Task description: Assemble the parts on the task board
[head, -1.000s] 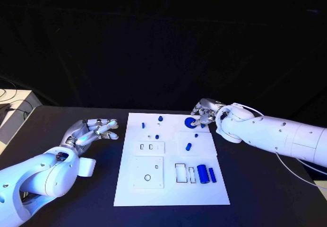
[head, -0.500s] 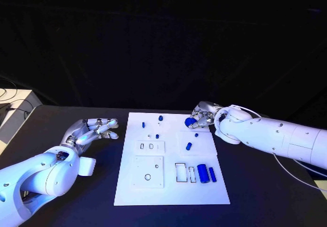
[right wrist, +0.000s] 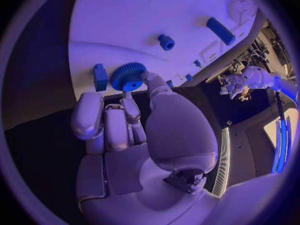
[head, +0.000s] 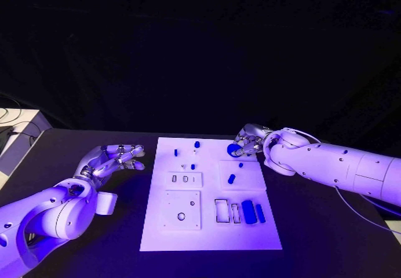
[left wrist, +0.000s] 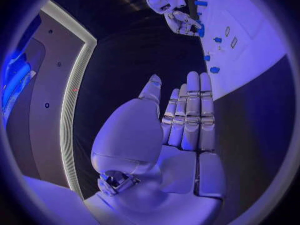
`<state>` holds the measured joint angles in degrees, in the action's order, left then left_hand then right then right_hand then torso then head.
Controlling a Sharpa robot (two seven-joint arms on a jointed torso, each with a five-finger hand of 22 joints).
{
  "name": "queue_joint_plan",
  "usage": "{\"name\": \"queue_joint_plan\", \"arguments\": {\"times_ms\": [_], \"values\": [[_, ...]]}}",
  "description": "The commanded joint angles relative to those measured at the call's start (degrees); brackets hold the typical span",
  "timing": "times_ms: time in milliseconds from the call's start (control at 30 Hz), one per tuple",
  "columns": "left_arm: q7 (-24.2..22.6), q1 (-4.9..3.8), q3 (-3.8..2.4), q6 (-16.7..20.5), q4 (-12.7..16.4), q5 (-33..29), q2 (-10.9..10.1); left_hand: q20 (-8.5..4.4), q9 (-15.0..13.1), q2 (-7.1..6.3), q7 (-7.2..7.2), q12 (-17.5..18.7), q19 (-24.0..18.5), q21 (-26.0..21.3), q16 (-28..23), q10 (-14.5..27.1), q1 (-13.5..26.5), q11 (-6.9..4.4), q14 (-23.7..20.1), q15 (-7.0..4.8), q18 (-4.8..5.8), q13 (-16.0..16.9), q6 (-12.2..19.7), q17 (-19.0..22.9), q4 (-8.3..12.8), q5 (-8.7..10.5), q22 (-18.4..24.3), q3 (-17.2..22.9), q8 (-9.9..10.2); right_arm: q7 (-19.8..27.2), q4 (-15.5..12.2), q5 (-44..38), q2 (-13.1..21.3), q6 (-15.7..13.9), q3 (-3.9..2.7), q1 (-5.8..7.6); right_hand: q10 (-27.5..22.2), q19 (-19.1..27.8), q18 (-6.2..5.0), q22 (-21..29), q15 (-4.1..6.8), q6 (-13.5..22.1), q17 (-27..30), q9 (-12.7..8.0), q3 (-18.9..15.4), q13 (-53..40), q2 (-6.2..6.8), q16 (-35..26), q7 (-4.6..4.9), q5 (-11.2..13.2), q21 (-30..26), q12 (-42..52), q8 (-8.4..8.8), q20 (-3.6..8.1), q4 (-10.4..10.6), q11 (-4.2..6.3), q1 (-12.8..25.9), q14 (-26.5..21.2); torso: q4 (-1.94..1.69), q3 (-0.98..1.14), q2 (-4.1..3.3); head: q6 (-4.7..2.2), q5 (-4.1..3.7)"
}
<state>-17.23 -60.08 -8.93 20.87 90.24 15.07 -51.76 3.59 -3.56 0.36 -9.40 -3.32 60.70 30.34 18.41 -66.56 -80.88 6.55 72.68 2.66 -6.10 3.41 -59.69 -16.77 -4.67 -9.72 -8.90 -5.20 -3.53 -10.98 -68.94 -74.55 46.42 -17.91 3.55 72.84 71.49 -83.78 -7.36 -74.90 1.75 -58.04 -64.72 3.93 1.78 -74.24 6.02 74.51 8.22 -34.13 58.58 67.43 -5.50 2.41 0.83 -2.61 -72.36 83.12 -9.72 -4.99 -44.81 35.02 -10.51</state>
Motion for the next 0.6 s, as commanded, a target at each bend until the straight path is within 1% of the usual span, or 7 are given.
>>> {"name": "queue_joint_plan", "arguments": {"times_ms": [33,100,167,200,300,367,600], "values": [[-0.3,0.0,-0.05,-0.6,0.0,0.2,0.1,-0.13,-0.1,0.34,-0.12,-0.1,0.0,0.1,0.0,0.5,0.1,0.04,0.0,0.15,-0.09,0.0,0.3,0.0,0.2,0.37,0.1,0.1,-0.1,0.5,0.1,0.8,0.1,2.0,0.15,-0.23,-0.1,-4.2,-0.33,-6.3,0.14,-0.4,-0.1,0.0,0.4,-0.1,-1.1,0.0,0.23,-1.5,0.2,-0.4,0.13,0.16,-1.0,0.35,-0.3,0.2,0.0,-0.04,0.0,-0.07,0.0],[-0.3,0.0,-0.05,-0.6,0.0,0.2,0.1,-0.12,-0.1,0.37,-0.13,-0.1,0.0,0.1,0.0,0.6,0.1,0.04,0.0,0.15,-0.1,0.0,0.3,0.0,0.3,0.37,0.1,0.1,-0.1,1.0,0.1,1.1,0.1,1.9,0.15,-0.23,-0.2,-4.2,-0.25,-6.4,0.31,-1.0,-0.2,0.0,3.3,-0.2,-2.35,0.0,0.11,-0.7,0.3,-0.4,0.19,0.27,-2.9,0.54,-1.2,0.1,0.0,-0.06,0.04,-0.14,-0.03],[-0.3,0.0,-0.05,-0.6,-0.1,0.2,0.1,-0.12,-0.1,0.4,-0.15,-0.1,0.0,0.2,0.0,0.6,0.0,0.05,0.0,0.15,-0.11,0.0,0.3,0.0,0.3,0.37,0.2,0.1,-0.1,1.4,0.0,1.3,0.2,1.5,0.15,-0.23,-0.2,-4.2,-0.16,-6.5,0.36,-1.5,-0.4,0.0,6.8,-0.2,-2.18,0.0,0.17,-0.5,0.2,-0.4,0.57,0.37,-4.8,0.59,0.3,0.2,0.02,-0.06,0.06,-0.16,0.01],[-0.3,0.0,-0.05,-0.6,-0.1,0.2,0.1,-0.12,-0.1,0.4,-0.15,-0.1,0.0,0.2,0.0,0.6,0.0,0.05,0.0,0.15,-0.11,0.0,0.3,0.0,0.3,0.37,0.2,0.1,-0.1,1.6,-0.1,1.3,0.2,1.1,0.15,-0.23,-0.1,-4.2,-0.12,-6.6,0.33,-1.5,-0.5,0.0,7.4,-0.3,-2.1,0.0,0.11,-0.1,0.3,-0.4,0.63,0.38,-5.4,0.61,0.9,0.2,0.01,-0.04,0.06,-0.18,0.0],[-0.2,0.0,-0.05,-0.6,-0.1,0.2,0.1,-0.12,-0.1,0.4,-0.15,-0.1,0.0,0.2,0.0,0.6,0.0,0.05,0.0,0.15,-0.11,0.0,0.3,0.0,0.3,0.37,0.2,0.1,-0.1,2.1,-0.6,0.9,0.2,-0.3,0.15,-0.23,0.3,-4.2,-0.08,-6.7,0.41,-2.1,-0.6,0.0,7.8,-0.4,-2.03,0.0,-0.1,1.4,0.4,-0.2,0.51,0.42,-6.2,0.73,1.5,0.2,-0.03,-0.06,0.06,-0.22,-0.03],[-0.2,0.0,-0.05,-0.6,-0.1,0.2,0.2,-0.12,-0.1,0.4,-0.15,-0.1,0.0,0.2,0.0,0.6,0.0,0.05,0.0,0.15,-0.11,0.0,0.3,0.0,0.3,0.37,0.2,0.1,-0.1,2.5,-0.9,0.7,0.2,-1.2,0.15,-0.23,0.3,-4.2,-0.04,-6.8,0.39,-2.2,-0.7,0.0,7.6,-0.4,-2.03,0.0,-0.16,3.6,0.5,-0.3,0.54,0.44,-6.4,0.71,1.7,0.2,-0.04,-0.06,0.07,-0.26,-0.02],[-0.1,0.01,-0.05,-0.5,-0.1,0.2,0.2,-0.12,-0.1,0.42,-0.19,-0.1,0.0,0.2,0.0,0.6,-0.1,0.06,0.0,0.15,-0.12,0.0,0.3,0.1,0.3,0.36,0.2,0.2,-0.1,3.2,-2.0,-0.6,0.2,-3.3,0.15,-0.23,0.6,-4.2,0.09,-7.0,0.51,-3.1,-1.0,0.0,8.1,-0.5,-2.99,0.0,-0.35,4.6,0.7,-0.3,0.64,0.52,-7.5,0.88,0.5,0.3,-0.08,-0.13,0.08,-0.51,0.02]]}}
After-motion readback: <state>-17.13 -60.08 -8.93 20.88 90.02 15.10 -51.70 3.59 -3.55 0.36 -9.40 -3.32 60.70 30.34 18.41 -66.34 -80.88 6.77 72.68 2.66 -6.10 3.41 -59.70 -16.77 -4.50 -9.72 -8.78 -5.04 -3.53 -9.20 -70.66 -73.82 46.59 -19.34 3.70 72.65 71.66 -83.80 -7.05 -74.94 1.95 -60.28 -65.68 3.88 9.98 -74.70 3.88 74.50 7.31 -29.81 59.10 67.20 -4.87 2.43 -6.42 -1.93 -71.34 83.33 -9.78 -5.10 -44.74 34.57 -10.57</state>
